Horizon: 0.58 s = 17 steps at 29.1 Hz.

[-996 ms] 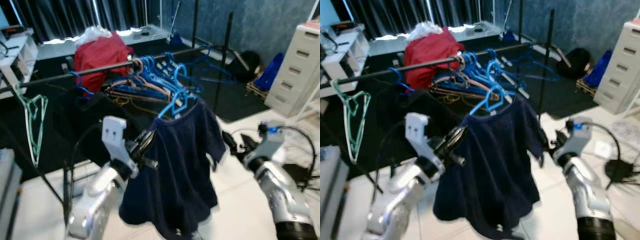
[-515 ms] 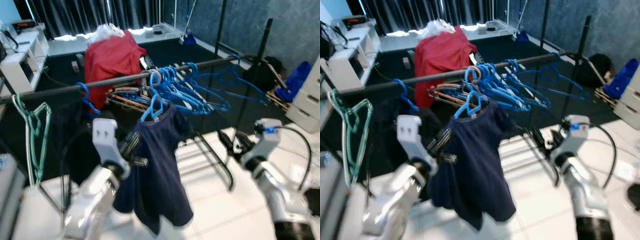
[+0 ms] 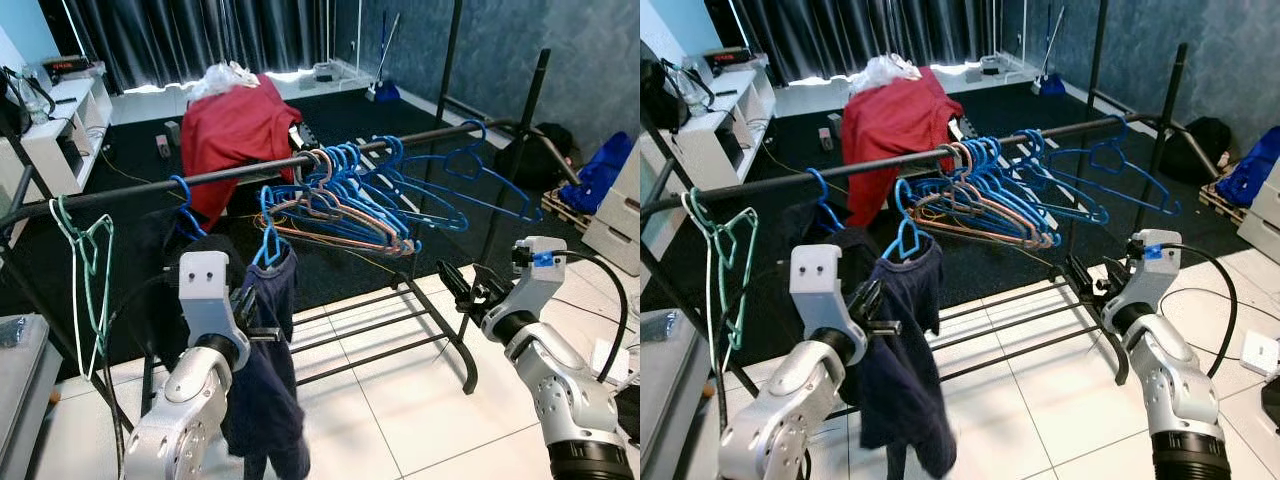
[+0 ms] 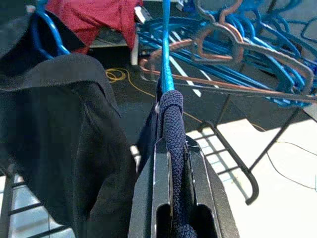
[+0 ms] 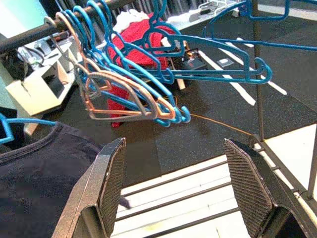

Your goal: Hang hanger

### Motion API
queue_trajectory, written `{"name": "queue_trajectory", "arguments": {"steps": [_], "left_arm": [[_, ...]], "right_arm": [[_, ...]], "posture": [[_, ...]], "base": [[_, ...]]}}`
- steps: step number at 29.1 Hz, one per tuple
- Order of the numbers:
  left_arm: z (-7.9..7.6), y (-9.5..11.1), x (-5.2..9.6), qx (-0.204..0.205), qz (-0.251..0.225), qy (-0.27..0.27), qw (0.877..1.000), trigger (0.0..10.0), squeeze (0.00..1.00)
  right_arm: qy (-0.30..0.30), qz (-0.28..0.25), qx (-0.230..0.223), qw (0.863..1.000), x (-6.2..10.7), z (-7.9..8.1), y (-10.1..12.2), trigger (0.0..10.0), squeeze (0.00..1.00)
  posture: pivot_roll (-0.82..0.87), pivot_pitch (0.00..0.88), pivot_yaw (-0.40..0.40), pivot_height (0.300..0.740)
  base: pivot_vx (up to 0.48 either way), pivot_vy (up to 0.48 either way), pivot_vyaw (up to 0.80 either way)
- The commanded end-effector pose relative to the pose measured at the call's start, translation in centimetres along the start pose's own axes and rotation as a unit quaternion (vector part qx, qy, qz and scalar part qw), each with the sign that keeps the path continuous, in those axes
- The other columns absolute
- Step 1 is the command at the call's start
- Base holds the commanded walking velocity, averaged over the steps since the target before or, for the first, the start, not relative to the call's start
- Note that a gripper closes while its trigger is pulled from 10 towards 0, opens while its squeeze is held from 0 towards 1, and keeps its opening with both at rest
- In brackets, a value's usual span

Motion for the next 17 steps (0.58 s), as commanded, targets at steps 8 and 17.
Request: {"name": "queue_trajectory", "arguments": {"steps": [8,17], "left_arm": [[1.2,3.9,-0.9,0.022,-0.082,0.053,0.995,10.0,0.0],[0.1,3.3,-2.3,0.019,-0.066,0.052,0.996,10.0,0.0]], "right_arm": [[-0.004,0.0,-0.008,1.0,0.0,-0.2,-0.3,10.0,0.0],[-0.005,0.001,-0.008,1.0,0.0,-0.1,-0.2,10.0,0.0]], "posture": [[-0.1,0.0,0.05,0.735],[-0.11,0.0,0.05,0.735]], "base": [[0.0,0.0,0.0],[0.0,0.0,0.0]]}}
Point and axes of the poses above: a point about 5 cm out from each wrist's last joint towards the gripper, its own x axis pointing back from the gripper into the wrist, its own y axis along the axis of the wrist's last joint, z = x × y, the point moved 4 cm from there along -x, pointing out of the wrist towards the gripper, and after that the axes turned 10 degrees about -x, right-handed, at the moved point
